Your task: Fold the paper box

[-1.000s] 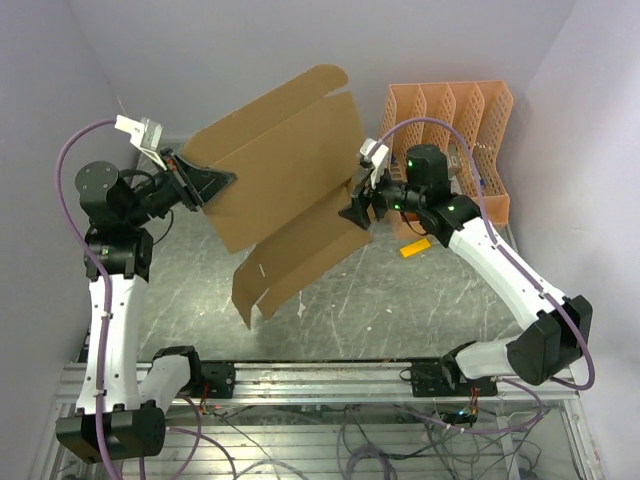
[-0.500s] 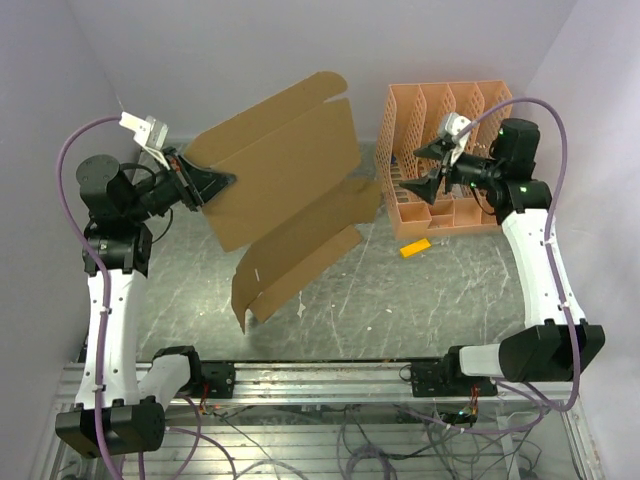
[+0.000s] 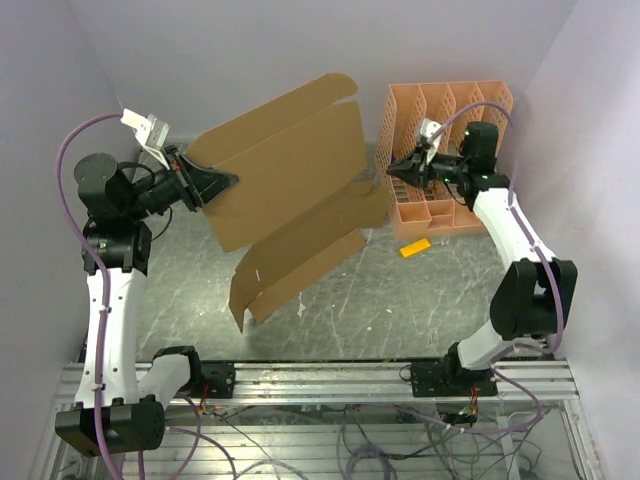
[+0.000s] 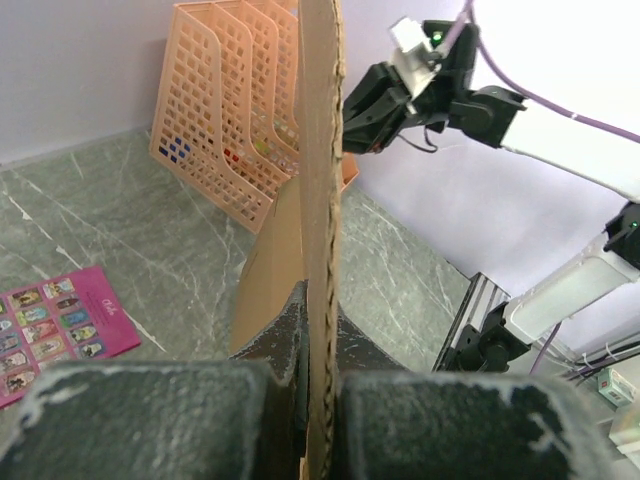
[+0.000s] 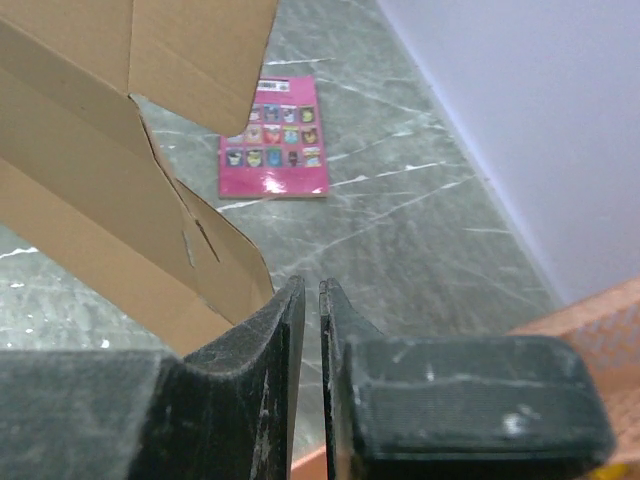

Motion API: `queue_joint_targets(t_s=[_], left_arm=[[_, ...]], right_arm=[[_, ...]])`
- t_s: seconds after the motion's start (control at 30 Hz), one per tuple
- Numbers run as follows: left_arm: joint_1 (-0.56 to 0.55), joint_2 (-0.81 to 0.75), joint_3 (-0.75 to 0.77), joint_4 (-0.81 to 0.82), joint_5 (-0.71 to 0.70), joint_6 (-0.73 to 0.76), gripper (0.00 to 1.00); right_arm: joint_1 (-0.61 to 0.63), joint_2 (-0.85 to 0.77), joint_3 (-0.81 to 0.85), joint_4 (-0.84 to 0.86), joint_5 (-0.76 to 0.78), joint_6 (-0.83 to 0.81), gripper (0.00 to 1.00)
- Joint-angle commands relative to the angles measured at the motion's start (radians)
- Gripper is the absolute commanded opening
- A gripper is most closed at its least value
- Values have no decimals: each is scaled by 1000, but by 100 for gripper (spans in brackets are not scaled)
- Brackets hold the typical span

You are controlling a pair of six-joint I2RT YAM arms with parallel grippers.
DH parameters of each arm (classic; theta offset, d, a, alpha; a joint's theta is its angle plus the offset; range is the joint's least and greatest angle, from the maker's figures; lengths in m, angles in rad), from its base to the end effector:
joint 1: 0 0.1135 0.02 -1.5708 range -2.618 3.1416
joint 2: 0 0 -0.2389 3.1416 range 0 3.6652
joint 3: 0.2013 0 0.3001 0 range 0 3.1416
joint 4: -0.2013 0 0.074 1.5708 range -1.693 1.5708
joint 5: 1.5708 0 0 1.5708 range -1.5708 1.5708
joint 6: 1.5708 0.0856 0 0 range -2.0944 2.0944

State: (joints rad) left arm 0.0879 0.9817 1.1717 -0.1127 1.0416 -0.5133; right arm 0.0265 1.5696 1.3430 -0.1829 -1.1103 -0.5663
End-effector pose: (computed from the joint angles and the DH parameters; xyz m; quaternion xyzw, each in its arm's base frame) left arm 0.2869 -0.0489 0.4356 0.1743 0.6709 -0.4648 0.5509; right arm 0.4203 0.0878 0.3002 -0.4841 0.5951 0.3004 0.5668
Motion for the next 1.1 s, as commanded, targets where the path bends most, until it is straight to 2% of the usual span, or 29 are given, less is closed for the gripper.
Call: queue_joint_targets(t_s=[0.0, 0.27, 0.47, 0.57, 0.7, 0.8, 0.9, 1.07], left_arm=[[-1, -6, -1, 91, 45, -34, 7], [-1, -4, -12, 114, 62, -42, 7], [-2, -4, -11, 113, 60, -37, 7], [-1, -1, -15, 124, 67, -42, 7], [-1, -1, -30, 170, 79, -74, 7], [-1, -2, -36, 196, 91, -89, 7], [-1, -1, -32, 187, 106, -83, 7], [-2, 13, -42, 230, 128, -114, 7]], right_arm=[[71, 23, 40, 28, -25, 8, 12], [135, -29, -89, 115, -95, 39, 18], [166, -67, -111, -6, -151, -70, 32], [168, -84, -128, 10, -131, -45, 36], [176, -90, -186, 199, -15, 163, 38], [178, -82, -226, 343, -1, 277, 42], [177, -80, -252, 419, -42, 323, 48], [180, -74, -282, 570, -58, 377, 51]])
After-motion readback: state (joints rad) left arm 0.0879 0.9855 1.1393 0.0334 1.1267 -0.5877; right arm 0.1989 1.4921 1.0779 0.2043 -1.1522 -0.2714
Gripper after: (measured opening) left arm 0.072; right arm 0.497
